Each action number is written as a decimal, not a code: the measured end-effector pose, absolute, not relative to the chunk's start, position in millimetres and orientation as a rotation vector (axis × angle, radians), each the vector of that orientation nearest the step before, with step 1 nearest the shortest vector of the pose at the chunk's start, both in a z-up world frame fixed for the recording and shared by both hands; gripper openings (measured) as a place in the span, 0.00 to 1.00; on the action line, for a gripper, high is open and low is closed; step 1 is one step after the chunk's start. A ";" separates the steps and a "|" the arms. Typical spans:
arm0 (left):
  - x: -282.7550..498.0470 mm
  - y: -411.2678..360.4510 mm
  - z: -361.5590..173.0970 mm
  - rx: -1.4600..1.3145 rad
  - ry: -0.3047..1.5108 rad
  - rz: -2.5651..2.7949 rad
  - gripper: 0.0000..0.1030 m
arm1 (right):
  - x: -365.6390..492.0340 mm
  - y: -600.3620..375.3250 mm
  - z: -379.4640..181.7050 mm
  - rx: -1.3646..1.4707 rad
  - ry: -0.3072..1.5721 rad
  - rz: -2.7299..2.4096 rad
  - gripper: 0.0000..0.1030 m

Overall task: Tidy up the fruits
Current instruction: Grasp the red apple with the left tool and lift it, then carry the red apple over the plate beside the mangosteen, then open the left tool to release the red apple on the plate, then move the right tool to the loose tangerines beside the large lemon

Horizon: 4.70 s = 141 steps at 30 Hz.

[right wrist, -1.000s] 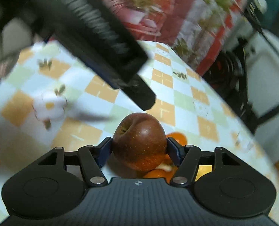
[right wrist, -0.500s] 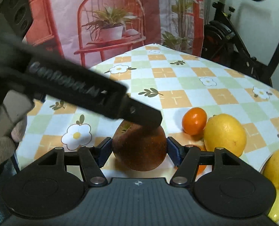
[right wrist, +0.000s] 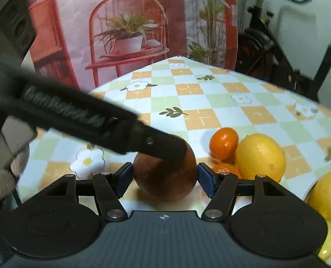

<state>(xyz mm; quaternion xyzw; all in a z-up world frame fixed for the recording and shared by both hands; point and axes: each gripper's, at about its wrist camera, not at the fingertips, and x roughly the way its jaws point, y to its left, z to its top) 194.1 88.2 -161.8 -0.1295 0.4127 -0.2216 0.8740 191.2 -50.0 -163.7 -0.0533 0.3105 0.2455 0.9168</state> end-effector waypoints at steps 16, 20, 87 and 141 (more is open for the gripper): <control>178.6 75.9 -157.9 -0.201 0.833 -0.482 0.59 | 176.5 -54.8 -172.7 -0.121 0.607 0.507 0.61; 175.1 71.5 -149.2 -0.203 0.810 -0.498 0.59 | 169.0 -61.7 -166.5 -0.096 0.588 0.503 0.61; 218.8 -179.2 -154.2 0.068 0.903 -0.753 0.59 | 132.0 -288.8 -168.5 0.047 0.544 0.051 0.62; 119.8 -9.9 -99.1 0.005 0.588 -0.365 0.60 | 71.1 -209.0 -115.6 0.087 0.431 0.124 0.65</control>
